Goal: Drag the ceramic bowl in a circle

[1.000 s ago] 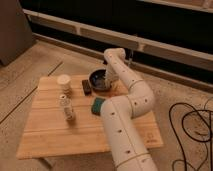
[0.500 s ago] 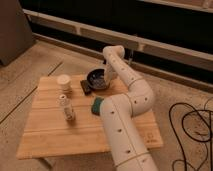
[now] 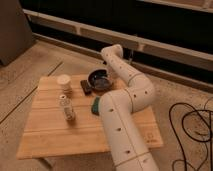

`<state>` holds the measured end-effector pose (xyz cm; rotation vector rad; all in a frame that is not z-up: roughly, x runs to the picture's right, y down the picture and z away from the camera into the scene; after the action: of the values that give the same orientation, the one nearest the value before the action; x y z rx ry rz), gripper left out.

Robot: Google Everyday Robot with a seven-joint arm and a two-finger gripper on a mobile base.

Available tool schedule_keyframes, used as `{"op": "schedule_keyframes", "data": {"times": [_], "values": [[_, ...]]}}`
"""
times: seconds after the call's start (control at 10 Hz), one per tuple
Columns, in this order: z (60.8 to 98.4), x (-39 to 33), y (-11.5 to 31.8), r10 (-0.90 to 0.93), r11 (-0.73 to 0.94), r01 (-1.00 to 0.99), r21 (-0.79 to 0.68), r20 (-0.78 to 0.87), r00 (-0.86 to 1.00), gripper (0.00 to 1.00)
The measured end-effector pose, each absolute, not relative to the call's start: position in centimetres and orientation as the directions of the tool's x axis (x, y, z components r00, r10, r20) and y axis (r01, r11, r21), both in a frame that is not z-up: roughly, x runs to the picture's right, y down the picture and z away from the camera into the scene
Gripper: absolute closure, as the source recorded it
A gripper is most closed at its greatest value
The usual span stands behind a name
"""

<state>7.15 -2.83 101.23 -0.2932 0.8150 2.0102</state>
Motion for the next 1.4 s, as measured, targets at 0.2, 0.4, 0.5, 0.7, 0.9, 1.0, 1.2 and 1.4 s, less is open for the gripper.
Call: {"op": "schedule_keyframes", "data": {"times": [0.2,0.4,0.5,0.7,0.9,1.0,1.2,1.4], "values": [[101.3,6.2,-1.8,0.675,-0.35,-0.831,0.432,-0.498,-0.544,0.68],[101.2,5.6,-1.2,0.676,-0.353,-0.832,0.428,-0.497,-0.543,0.68],[101.2,5.6,-1.1,0.676,-0.353,-0.832,0.428,-0.498,-0.543,0.68],[101.2,5.6,-1.1,0.676,-0.353,-0.832,0.428,-0.498,-0.543,0.68],[101.2,5.5,-1.2,0.676,-0.353,-0.832,0.428,-0.498,-0.543,0.6],[101.2,5.6,-1.2,0.676,-0.353,-0.832,0.428,-0.498,-0.543,0.51],[101.2,5.6,-1.2,0.675,-0.356,-0.83,0.429,-0.496,-0.546,0.47],[101.3,5.8,-1.5,0.675,-0.374,-0.821,0.431,-0.48,-0.56,0.66]]}}
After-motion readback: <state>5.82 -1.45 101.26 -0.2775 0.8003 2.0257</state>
